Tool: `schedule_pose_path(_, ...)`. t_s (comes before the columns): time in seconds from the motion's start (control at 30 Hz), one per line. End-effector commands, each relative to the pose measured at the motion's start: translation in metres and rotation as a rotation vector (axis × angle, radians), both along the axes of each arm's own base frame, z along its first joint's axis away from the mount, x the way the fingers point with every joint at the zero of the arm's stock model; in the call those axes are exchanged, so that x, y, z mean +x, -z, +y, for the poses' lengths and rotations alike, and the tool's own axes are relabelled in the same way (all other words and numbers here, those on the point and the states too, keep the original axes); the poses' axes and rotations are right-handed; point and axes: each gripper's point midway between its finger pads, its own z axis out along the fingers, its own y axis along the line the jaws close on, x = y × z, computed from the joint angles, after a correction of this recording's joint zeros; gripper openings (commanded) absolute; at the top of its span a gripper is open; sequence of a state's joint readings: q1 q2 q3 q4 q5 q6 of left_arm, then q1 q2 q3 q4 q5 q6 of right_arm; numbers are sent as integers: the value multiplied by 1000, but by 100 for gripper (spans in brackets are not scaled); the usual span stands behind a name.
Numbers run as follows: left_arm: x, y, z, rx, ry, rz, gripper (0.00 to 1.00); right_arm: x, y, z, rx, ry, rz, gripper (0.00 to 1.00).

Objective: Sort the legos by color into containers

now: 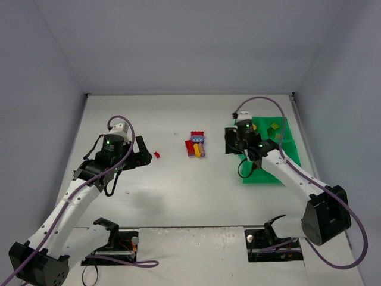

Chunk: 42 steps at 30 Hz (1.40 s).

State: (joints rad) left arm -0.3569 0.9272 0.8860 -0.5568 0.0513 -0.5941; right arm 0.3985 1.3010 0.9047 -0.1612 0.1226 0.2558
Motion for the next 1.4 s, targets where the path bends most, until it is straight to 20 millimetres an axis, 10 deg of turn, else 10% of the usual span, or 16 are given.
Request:
schedule_pose_path(0.0, 11, -33, 3, -6, -13, -104, 96, 22, -41, 75, 54, -254, -151, 50)
schedule_pose_path(0.27, -1, -42, 19, 36, -51, -126, 96, 37, -27, 219, 77, -577, -150, 59)
schedule_pose_path(0.67, -29, -44, 40, 60, -109, -124, 96, 55, 36, 347, 106, -744, -95, 66)
schedule_pose_path(0.93, -33, -44, 45, 73, -120, -124, 96, 55, 66, 363, 69, -744, -76, 63)
schedule_pose_path(1.23, -28, -43, 39, 59, -107, -124, 96, 42, 74, 345, 5, -719, -76, 3)
schedule_pose_path(1.37, -24, -45, 35, 44, -97, -132, 96, 46, 35, 319, -9, -637, -168, 0)
